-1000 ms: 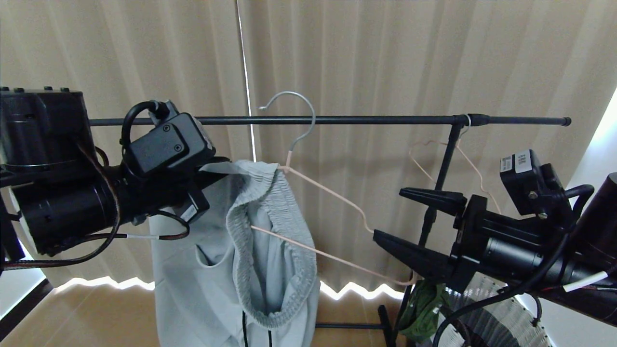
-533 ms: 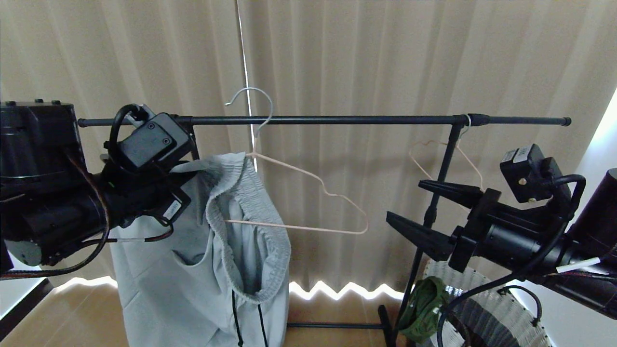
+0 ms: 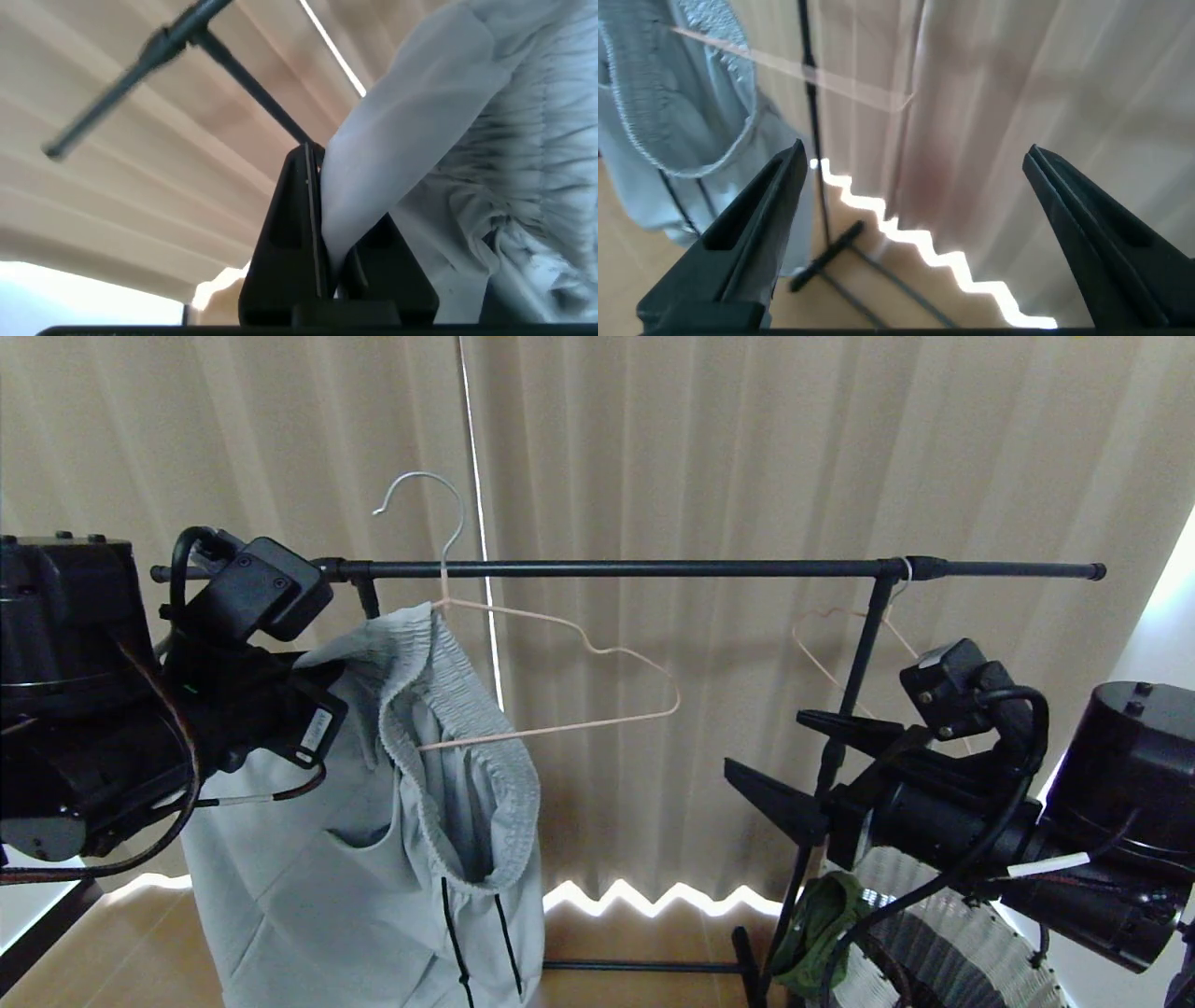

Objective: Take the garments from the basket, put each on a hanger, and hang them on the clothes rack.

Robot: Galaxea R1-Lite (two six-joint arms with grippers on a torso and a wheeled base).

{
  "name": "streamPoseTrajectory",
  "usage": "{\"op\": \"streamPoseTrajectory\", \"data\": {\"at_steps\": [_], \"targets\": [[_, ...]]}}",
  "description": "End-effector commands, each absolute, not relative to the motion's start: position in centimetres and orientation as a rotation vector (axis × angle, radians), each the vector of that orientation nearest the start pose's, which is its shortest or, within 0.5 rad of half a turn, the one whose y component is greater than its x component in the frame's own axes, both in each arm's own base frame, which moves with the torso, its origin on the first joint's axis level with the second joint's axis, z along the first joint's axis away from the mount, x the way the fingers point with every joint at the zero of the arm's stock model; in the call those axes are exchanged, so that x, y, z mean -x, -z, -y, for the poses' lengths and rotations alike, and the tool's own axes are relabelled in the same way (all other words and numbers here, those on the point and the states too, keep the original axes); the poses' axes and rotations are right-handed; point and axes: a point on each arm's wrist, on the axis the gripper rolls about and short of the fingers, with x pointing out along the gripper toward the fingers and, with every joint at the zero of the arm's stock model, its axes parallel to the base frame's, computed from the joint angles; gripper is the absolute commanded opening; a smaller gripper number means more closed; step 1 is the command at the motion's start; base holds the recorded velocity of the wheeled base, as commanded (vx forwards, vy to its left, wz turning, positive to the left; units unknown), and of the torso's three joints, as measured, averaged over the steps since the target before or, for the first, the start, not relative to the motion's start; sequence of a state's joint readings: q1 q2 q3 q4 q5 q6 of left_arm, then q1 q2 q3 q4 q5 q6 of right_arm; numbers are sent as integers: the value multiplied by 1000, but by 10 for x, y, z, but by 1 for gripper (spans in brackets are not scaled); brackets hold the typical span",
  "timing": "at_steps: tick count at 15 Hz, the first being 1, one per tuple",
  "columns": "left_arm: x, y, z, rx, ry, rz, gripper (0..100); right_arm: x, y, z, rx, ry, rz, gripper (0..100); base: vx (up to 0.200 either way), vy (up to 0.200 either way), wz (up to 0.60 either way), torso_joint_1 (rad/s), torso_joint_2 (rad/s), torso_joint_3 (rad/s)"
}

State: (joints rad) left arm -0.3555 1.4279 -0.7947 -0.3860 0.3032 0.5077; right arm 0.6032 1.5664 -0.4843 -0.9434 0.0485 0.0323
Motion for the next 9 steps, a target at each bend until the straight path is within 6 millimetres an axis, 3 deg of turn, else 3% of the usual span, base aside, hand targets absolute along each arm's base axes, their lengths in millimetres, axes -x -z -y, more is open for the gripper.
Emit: {"op": "streamPoseTrajectory", "data": {"at_steps": [1, 4, 9], "targets": [[-228, -230, 78, -531, 104, -218, 0, -197, -158, -167, -25, -709, -199, 100, 0, 0, 0, 0, 0, 0], [-227, -231, 81, -432, 119, -210, 0, -197, -153, -190, -42, -748, -225, 100, 0, 0, 0, 0, 0, 0], [-218, -240, 105, -306, 209, -156, 0, -207, -149, -230, -57, -763, -222, 100, 0, 0, 0, 0, 0, 0]]}}
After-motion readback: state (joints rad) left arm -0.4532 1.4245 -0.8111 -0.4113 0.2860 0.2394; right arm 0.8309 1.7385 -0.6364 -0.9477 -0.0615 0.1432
